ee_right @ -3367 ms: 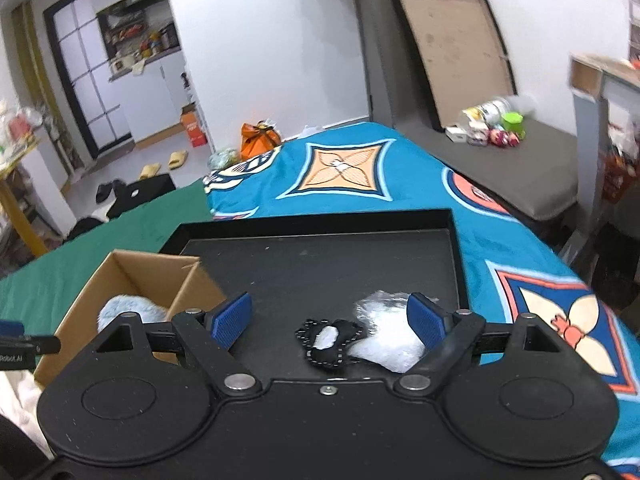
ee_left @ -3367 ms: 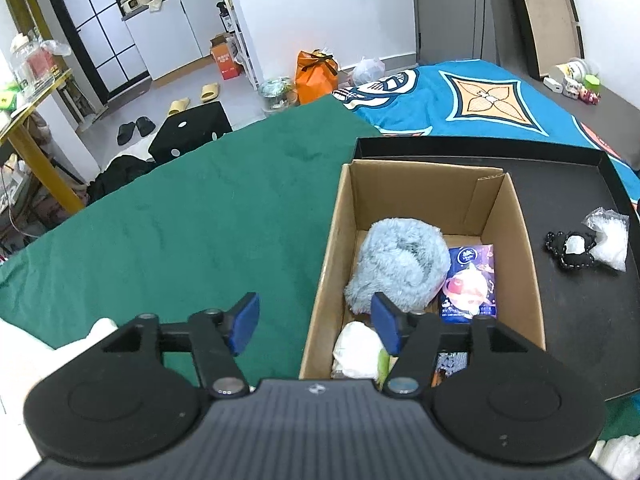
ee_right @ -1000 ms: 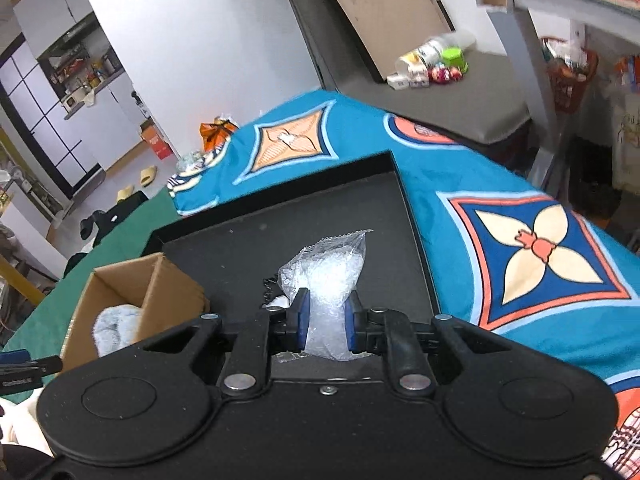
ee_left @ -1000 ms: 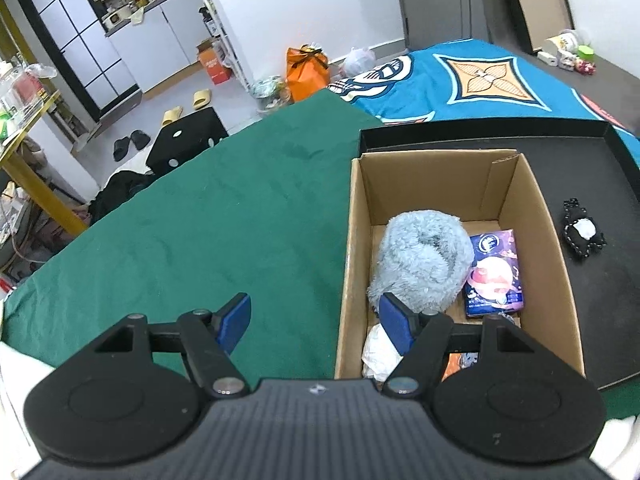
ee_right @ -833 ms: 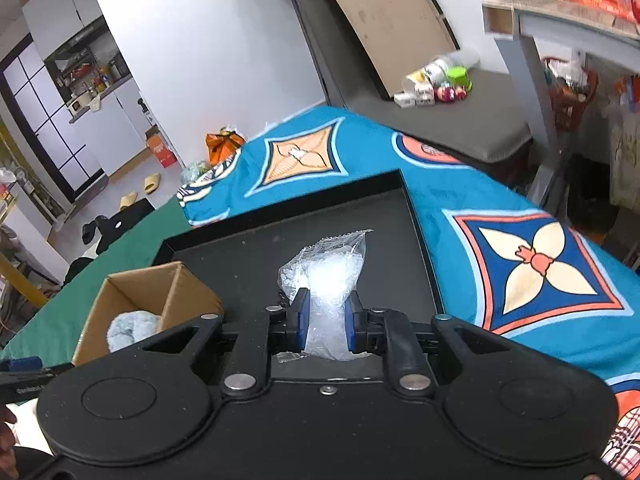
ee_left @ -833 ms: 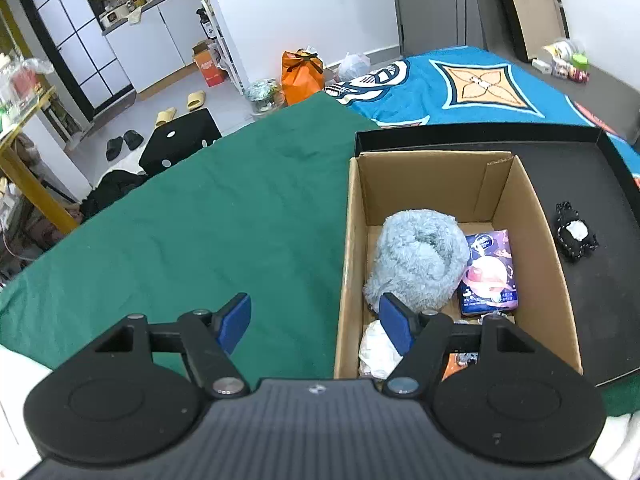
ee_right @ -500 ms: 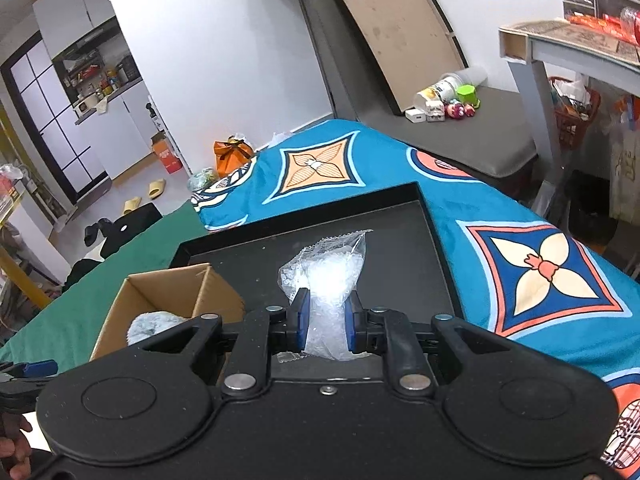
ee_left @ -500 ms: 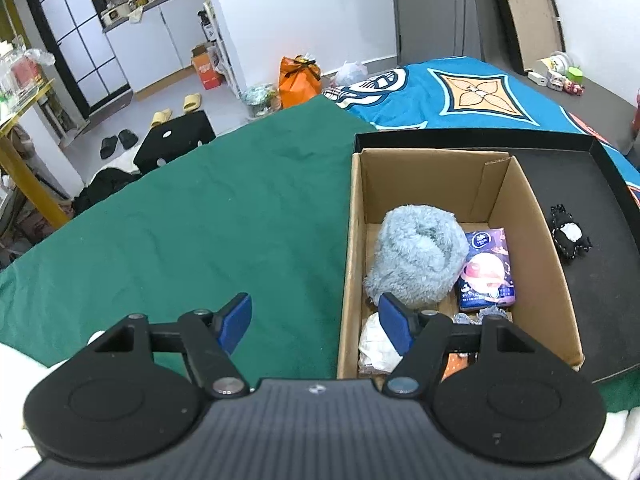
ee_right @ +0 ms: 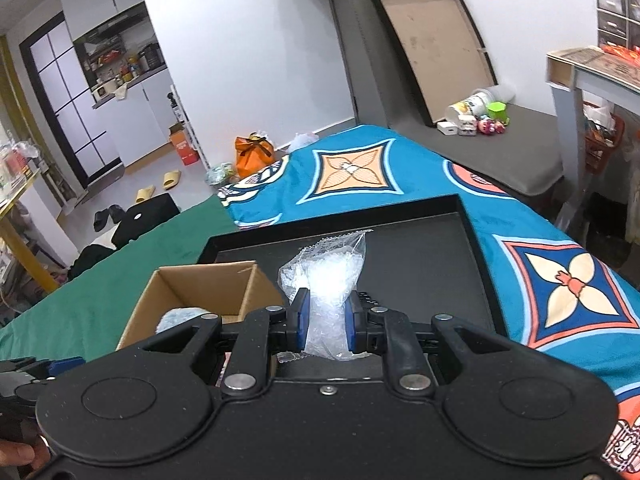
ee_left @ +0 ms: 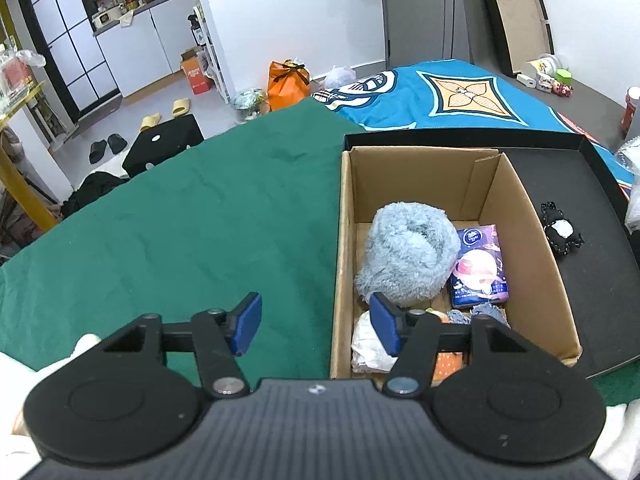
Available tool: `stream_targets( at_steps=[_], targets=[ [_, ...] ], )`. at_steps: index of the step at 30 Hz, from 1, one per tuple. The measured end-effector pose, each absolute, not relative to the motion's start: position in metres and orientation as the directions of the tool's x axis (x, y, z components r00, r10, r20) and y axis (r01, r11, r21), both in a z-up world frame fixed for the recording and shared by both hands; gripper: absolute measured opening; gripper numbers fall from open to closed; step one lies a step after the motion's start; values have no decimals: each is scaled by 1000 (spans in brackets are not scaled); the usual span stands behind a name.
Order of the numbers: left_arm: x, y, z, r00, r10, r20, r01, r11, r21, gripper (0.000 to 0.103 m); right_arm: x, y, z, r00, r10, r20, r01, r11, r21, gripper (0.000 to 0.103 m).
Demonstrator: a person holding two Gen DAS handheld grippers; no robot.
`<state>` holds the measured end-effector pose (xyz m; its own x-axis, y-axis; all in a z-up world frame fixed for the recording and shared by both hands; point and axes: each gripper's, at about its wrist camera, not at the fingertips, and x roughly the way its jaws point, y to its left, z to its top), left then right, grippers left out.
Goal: Organize soft objects
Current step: 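Lift the filling bag over the cardboard box and release it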
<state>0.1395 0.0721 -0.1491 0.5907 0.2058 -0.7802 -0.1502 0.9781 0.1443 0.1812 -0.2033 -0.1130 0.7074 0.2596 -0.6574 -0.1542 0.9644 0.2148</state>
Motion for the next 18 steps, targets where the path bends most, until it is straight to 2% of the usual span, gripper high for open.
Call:
stream_targets(
  at_steps=[4,11,18],
  targets=[
    [140,77,-150,587,188,-788,-156,981,118,50,181,-190,-111,703,272,-657,-178,962,208,18],
    [141,82,-156,565,159,-809,-155,984,84,32,181,-167,-107,694,300,-654,-217,954,207,18],
    [141,82,-157,565,132,-814,-137,988,65,23,182,-142,-107,671,331,-664,-263,943,204,18]
  ],
)
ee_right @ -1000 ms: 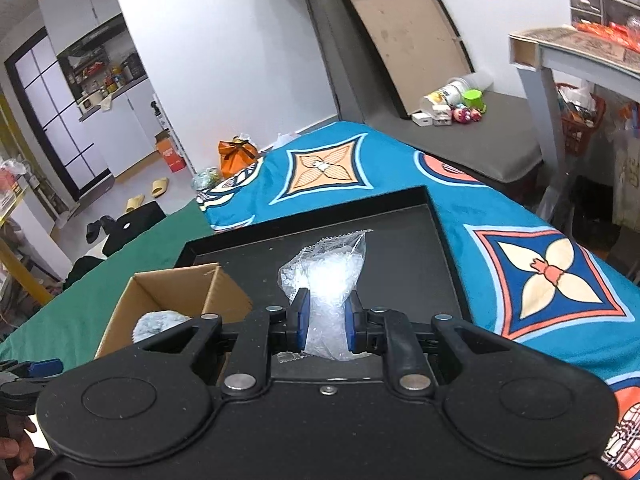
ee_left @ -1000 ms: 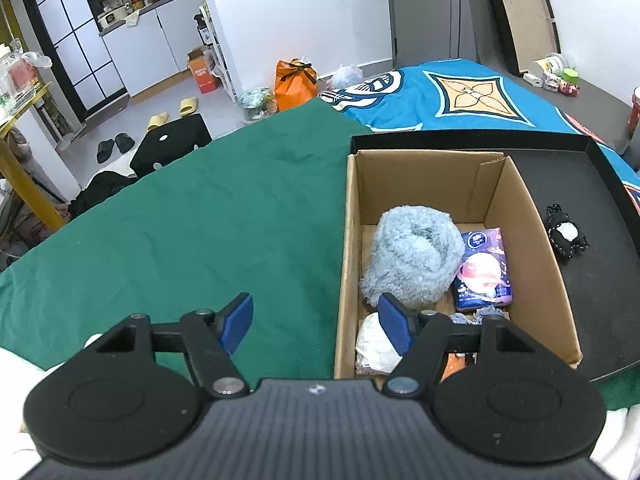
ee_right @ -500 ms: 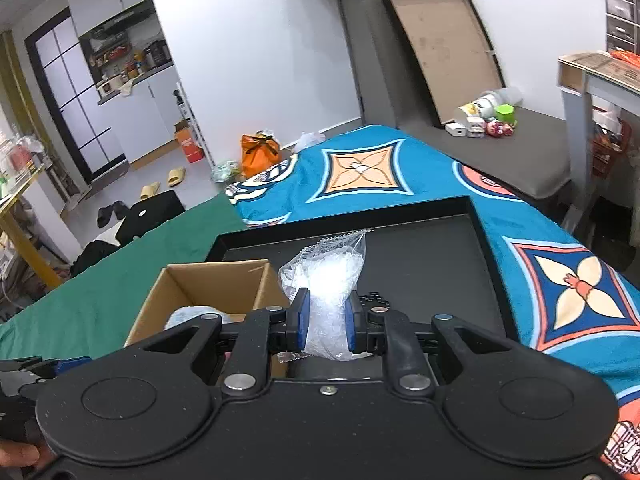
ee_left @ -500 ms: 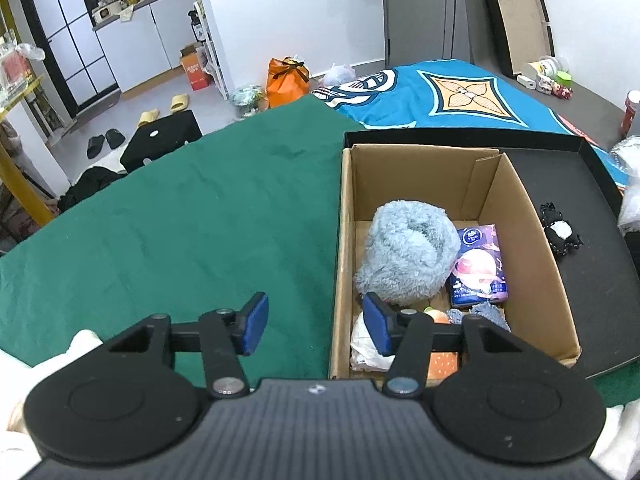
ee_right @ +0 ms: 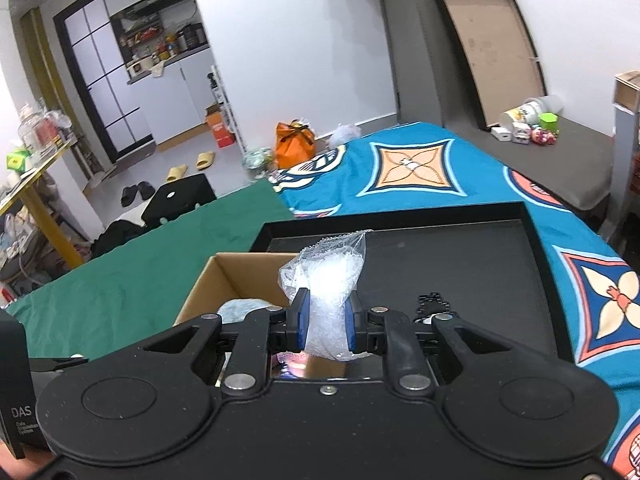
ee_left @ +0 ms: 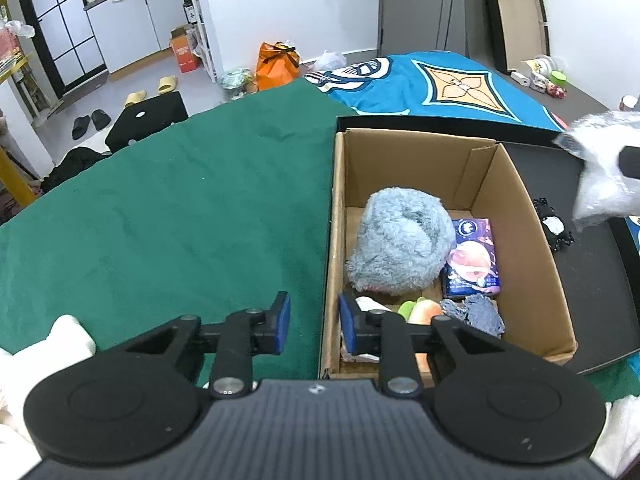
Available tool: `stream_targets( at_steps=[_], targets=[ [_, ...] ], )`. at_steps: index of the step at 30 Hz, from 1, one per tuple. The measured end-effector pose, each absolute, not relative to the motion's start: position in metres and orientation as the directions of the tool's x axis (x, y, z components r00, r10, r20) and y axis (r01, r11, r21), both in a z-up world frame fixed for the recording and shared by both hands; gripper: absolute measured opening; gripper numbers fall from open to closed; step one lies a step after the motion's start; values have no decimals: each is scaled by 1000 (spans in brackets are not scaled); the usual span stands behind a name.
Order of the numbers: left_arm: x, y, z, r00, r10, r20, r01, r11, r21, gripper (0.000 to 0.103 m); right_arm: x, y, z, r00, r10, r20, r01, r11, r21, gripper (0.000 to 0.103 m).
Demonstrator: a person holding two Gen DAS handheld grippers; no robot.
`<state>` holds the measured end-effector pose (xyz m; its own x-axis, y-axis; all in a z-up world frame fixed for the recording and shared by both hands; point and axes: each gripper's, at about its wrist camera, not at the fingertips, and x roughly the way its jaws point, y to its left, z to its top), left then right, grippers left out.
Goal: Organize soft objects
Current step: 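Lift the filling bag over the cardboard box and release it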
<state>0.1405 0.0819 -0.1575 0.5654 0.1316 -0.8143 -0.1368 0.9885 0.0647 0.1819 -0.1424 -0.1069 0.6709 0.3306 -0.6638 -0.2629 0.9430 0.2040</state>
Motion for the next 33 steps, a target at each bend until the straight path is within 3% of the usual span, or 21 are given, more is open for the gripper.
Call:
stream_targets(
  at_steps=[5,10,12,14,33],
  targets=[
    [140,81,-158,570,109,-815,-117,992,51,13,182,-129,-107,655,348,-671,-286,936,205,18],
    [140,83,-159,567,90,-819,-108,994,34,10,182,-119,-105,635,387,-669,-311,920,237,22],
    [140,84,-159,566,83,-820,-106,994,27,10,183,-117,-104,617,402,-677,-317,914,253,44],
    [140,84,-159,566,79,-821,-104,994,24,9,182,-119,-104,626,397,-672,-312,916,251,49],
    [140,75,-155,562,120,-819,-106,992,73,13,192,-176,-116,639,321,-699,-224,947,230,50]
  ],
)
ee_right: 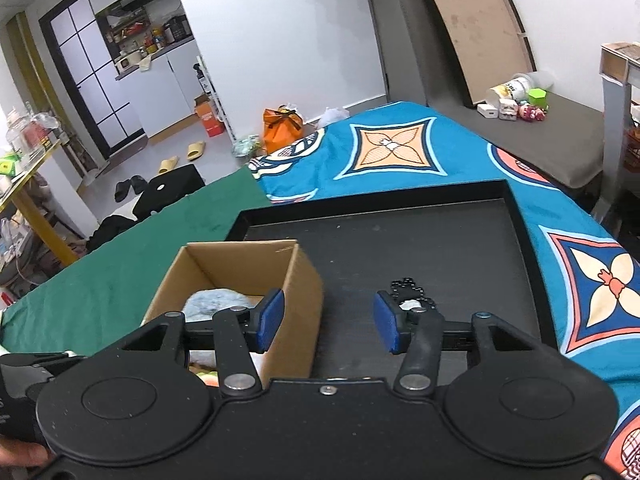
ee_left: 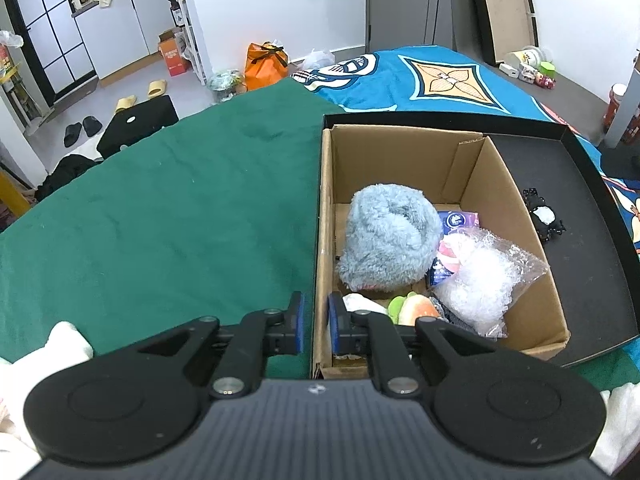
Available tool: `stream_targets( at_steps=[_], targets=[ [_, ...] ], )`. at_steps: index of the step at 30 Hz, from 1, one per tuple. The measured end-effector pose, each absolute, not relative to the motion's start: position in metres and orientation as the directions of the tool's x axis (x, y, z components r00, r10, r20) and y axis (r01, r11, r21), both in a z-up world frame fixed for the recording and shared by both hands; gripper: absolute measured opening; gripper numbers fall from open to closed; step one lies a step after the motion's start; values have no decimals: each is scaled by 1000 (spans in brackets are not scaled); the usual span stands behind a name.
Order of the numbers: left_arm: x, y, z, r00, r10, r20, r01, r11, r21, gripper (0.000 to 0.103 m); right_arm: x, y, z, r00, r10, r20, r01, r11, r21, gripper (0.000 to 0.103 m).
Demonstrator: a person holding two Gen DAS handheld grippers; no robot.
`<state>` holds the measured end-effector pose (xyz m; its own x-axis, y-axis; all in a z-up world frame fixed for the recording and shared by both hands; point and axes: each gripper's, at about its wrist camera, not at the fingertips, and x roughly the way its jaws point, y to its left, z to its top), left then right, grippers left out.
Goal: Organize soft objects
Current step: 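Lift the filling bag over the cardboard box and release it, then lower the right tool onto the black-and-white plush and grasp it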
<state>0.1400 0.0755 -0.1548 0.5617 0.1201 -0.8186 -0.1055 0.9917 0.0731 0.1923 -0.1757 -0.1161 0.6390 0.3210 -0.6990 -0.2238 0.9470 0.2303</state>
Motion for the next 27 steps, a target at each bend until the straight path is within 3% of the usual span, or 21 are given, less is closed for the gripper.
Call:
stream_targets(
  at_steps=[24,27],
  targets=[
    [167,59,-152,505,221,-834,-154,974,165,16,236,-233,-183,619,295,-728,-123,952,281,49],
    [175,56,-154,493,248,-834,-164,968,191,21,242,-236,-195,606,299,-737,-104,948,299,49]
  ],
)
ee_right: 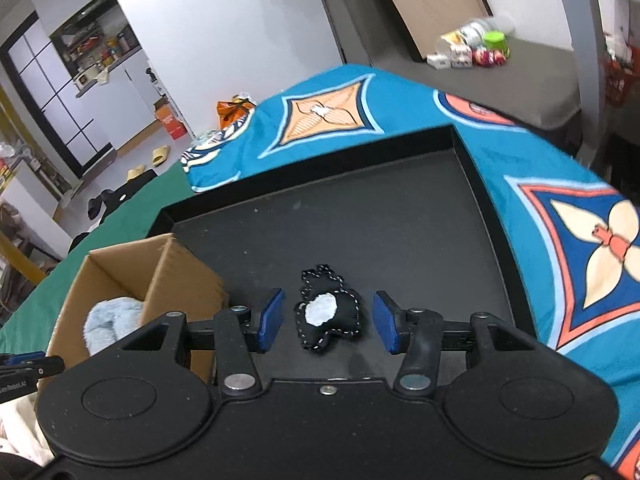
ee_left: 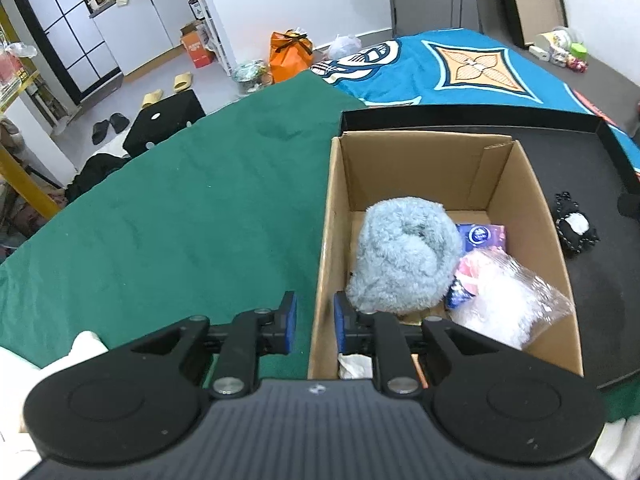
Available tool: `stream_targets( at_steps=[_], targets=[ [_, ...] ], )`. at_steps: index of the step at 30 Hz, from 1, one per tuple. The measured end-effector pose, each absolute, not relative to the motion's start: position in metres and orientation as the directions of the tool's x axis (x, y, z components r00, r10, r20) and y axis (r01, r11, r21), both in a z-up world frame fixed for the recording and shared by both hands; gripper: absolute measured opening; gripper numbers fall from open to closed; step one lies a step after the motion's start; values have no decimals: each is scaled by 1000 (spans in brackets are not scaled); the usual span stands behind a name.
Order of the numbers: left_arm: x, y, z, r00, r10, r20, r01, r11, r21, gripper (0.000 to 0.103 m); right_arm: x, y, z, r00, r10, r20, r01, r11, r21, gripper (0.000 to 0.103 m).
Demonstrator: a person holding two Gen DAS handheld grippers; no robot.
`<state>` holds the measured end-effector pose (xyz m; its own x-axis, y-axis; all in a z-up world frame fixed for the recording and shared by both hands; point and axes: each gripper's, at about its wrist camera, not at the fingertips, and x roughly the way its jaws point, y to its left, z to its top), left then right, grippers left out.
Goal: Organize soft objects
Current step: 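Lower the right tool onto the black-and-white plush and grasp it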
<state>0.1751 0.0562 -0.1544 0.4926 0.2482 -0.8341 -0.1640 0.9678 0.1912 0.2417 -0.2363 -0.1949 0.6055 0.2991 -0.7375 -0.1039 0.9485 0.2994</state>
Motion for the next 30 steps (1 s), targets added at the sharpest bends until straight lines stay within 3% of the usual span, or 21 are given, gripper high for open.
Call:
stream_targets(
  at_steps=[8,20,24,30],
  targets=[
    [193,48,-159,490,303,-817,-167,953,253,36,256,-235,-219,572,313,-758,-91,943,320,49],
    [209,41,-175,440,342,-830,-145,940,310,38,266,-227,-243,512,346,-786,-123,935,332,47],
    [210,38,-176,436,349,-829,-138,937,322,38,263,-226,-242,510,341,-790,-147,939,311,31],
    [206,35,-171,445,354,-823,-137,935,328,38,255,-222,-235,492,339,-802,-193,941,280,25]
  ],
)
